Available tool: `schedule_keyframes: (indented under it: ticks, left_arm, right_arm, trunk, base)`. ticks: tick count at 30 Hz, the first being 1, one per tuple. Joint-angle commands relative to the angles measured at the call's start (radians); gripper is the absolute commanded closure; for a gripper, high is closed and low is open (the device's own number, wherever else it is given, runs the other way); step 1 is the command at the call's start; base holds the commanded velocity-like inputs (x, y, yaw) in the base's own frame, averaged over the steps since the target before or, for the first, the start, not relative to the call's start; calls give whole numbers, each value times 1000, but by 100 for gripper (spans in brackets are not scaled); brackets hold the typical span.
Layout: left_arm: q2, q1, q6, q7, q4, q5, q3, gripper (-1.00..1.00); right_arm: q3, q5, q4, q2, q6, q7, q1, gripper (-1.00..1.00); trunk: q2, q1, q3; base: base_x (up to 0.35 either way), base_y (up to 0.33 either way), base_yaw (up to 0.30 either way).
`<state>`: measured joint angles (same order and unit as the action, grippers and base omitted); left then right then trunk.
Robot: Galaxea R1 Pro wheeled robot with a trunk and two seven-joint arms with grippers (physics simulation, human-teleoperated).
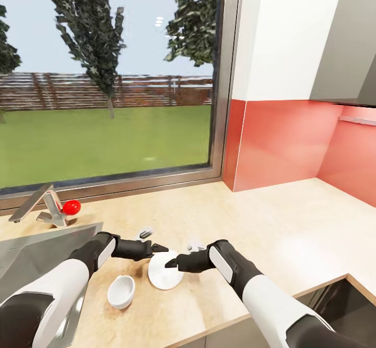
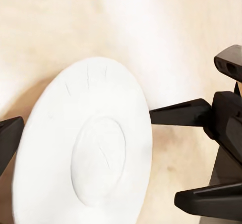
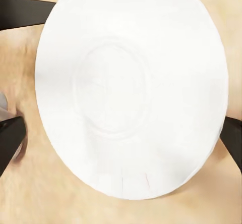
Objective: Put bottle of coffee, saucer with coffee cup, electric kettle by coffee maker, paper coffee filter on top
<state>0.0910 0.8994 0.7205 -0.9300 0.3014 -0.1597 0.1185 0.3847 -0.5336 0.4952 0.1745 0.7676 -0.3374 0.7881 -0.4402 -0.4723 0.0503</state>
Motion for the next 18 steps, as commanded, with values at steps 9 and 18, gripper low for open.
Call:
schedule_keyframes:
  ticks: [9, 18]
  left_arm:
    - [1, 1, 7, 0, 1, -11, 7, -100]
    - [-2, 1, 7, 0, 1, -13, 7, -100]
  right_arm:
    - [3, 9, -1, 0, 4, -5, 0, -100]
    - [3, 9, -2, 0, 4, -5, 0, -100]
  trunk:
    - [-2, -1, 3]
    - [-2, -1, 3]
  base:
    - [0, 0, 0]
    - [0, 0, 0]
